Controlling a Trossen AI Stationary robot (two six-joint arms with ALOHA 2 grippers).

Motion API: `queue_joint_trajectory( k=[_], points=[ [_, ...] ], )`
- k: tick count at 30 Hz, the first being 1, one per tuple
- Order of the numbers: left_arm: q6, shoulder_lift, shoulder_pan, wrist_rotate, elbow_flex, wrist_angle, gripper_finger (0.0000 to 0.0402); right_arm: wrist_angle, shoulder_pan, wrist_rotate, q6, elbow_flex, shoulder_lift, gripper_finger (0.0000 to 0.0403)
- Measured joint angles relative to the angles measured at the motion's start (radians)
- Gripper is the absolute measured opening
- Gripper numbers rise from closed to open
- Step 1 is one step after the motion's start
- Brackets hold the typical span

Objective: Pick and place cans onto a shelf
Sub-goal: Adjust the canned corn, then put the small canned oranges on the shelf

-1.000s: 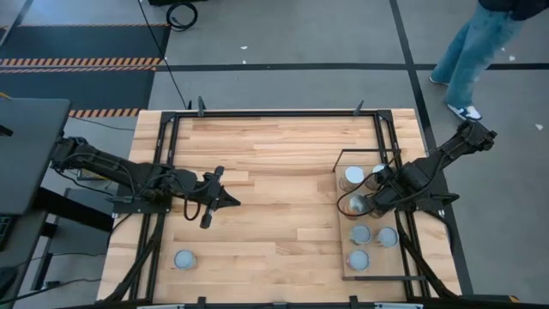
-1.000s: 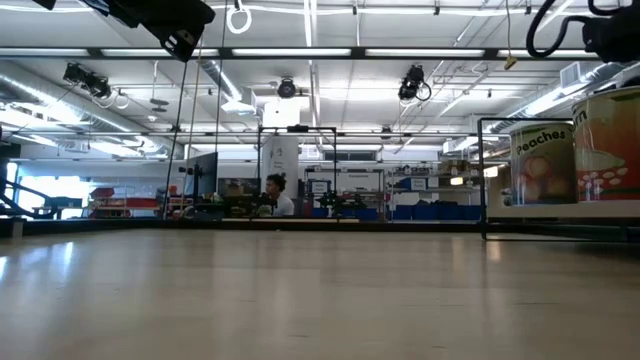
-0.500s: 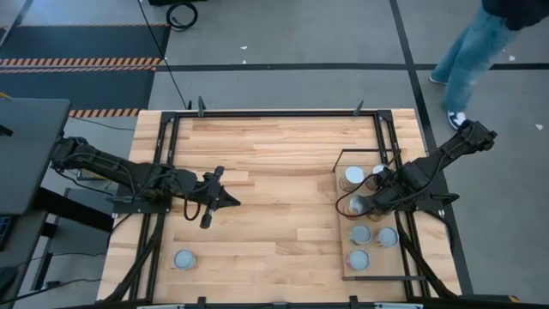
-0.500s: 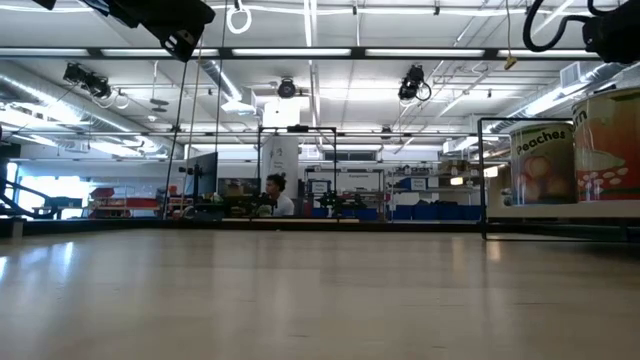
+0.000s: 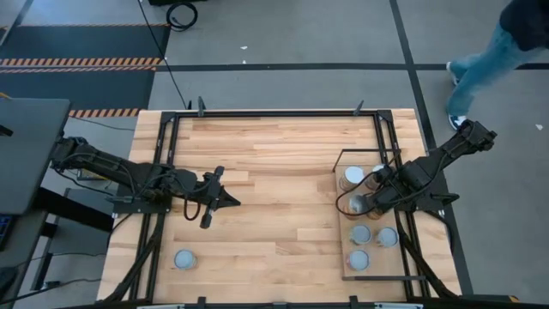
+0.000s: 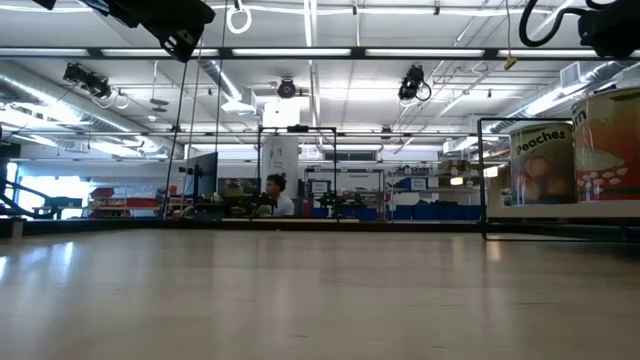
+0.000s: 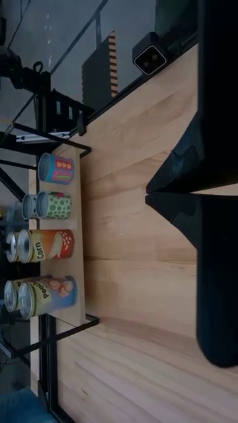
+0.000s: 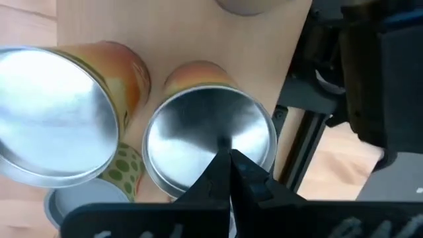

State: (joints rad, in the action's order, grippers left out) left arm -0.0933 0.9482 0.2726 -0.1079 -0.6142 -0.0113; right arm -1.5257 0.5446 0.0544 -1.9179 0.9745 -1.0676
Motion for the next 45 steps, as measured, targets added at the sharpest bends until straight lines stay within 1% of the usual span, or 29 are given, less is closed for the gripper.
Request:
queue_joint_trajectory(
  k=[2, 4, 9, 17, 25, 34, 38, 43, 45],
  points=[
    [0.000, 0.000, 0.000, 0.000, 0.000, 0.000, 0.0011, 0.012, 0.000, -0.030, 0.000, -0.004, 0.000, 0.0002],
    [0.000, 0.000, 0.000, 0.000, 0.000, 0.000, 0.0011, 0.029, 0.000, -0.038, 0.002, -0.019, -0.001, 0.0002],
    [0.000, 0.000, 0.000, 0.000, 0.000, -0.001, 0.0011, 0.043, 0.000, -0.017, 0.002, -0.032, 0.001, 0.0002],
    [0.000, 0.000, 0.000, 0.000, 0.000, -0.002, 0.0011, 0.009, 0.000, 0.018, -0.008, -0.027, 0.001, 0.0002],
    [0.000, 0.000, 0.000, 0.000, 0.000, -0.002, 0.0011, 0.011, 0.000, -0.002, -0.008, -0.028, 0.001, 0.0003],
    [0.010, 0.000, 0.000, 0.000, 0.000, -0.002, 0.0011, 0.015, 0.000, -0.001, -0.018, -0.027, 0.001, 0.0003],
    [0.023, 0.000, 0.000, 0.000, 0.000, -0.002, 0.0011, 0.018, 0.000, -0.019, -0.018, 0.015, 0.000, 0.0003],
    [0.037, 0.000, 0.000, 0.000, 0.000, -0.001, 0.0011, -0.046, 0.000, -0.067, -0.029, 0.120, 0.001, 0.0003],
    [0.038, 0.000, 0.000, 0.000, 0.000, 0.000, 0.0011, -0.043, 0.000, -0.108, -0.035, 0.157, 0.004, 0.0003]
  ],
)
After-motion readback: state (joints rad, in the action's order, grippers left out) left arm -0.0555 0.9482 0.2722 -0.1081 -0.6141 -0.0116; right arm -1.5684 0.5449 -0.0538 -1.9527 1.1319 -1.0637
